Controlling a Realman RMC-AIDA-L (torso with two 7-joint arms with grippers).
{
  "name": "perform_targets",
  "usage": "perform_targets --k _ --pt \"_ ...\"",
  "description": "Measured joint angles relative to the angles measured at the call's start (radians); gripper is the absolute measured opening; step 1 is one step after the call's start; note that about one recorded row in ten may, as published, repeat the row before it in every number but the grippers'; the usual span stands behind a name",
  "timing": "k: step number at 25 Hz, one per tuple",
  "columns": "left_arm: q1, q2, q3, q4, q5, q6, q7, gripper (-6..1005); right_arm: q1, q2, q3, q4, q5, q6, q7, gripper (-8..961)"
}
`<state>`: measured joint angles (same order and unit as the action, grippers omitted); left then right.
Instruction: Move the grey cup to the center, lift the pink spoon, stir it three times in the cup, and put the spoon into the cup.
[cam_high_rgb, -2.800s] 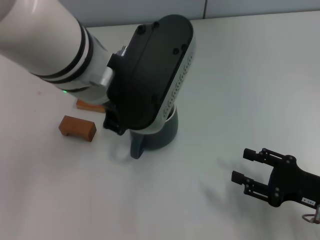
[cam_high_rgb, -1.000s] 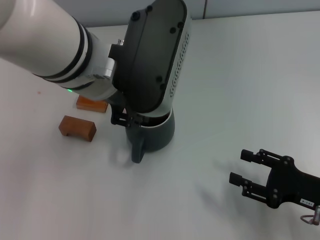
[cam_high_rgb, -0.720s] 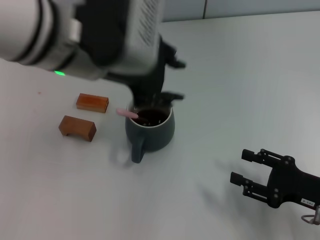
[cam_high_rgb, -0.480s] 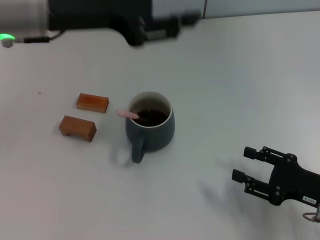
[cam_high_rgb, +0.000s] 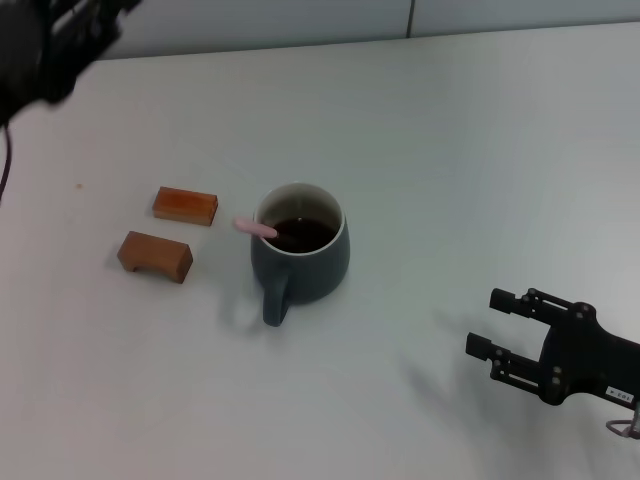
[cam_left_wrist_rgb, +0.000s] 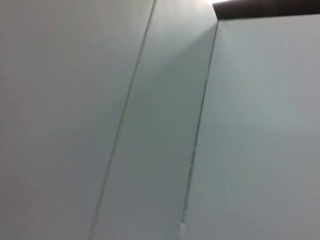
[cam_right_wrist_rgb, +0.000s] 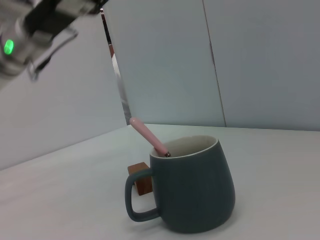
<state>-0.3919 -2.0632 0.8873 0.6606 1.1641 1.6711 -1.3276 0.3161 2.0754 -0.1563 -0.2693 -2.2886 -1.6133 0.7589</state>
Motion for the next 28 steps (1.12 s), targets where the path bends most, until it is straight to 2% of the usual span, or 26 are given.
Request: perform_targets --k 1,2,5,7,9,10,12,16,22,28 --pt "0.020 0.001 -0.042 -0.112 -0.002 0.062 0.152 611 0.000 0.000 0.000 0.000 0.002 0.000 0.000 684" --pt "0.045 0.001 -0.052 -0.165 -0.001 0.094 0.267 615 0.000 0.000 0.000 -0.001 0.004 0.000 0.000 684" --pt "0.112 0.000 -0.043 -0.236 0.012 0.126 0.518 627 0.000 0.000 0.000 -0.001 0.011 0.001 -0.005 685" --pt "0.137 -0.001 -0.034 -0.273 0.022 0.120 0.614 635 0.000 0.000 0.000 -0.001 0.013 0.001 -0.006 685" --pt "0.157 0.000 -0.029 -0.358 0.036 0.083 0.742 643 0.000 0.000 0.000 -0.001 0.013 0.002 -0.007 685" --pt "0.157 0.000 -0.029 -0.358 0.036 0.083 0.742 647 0.000 0.000 0.001 -0.001 0.013 0.002 -0.008 685" --pt "0.165 0.003 -0.027 -0.465 0.079 0.010 0.881 688 0.002 0.000 0.001 -0.001 0.013 0.003 -0.009 685" --pt "0.172 0.000 -0.026 -0.484 0.170 -0.036 0.916 834 0.004 0.000 0.002 -0.001 0.013 0.003 -0.009 684" --pt "0.175 0.003 -0.026 -0.486 0.298 -0.039 0.910 829 0.005 0.000 0.002 -0.011 0.017 0.003 -0.009 684" --pt "0.169 0.002 -0.026 -0.488 0.327 -0.058 0.908 829 0.006 0.001 -0.003 -0.011 0.024 0.004 -0.013 684"
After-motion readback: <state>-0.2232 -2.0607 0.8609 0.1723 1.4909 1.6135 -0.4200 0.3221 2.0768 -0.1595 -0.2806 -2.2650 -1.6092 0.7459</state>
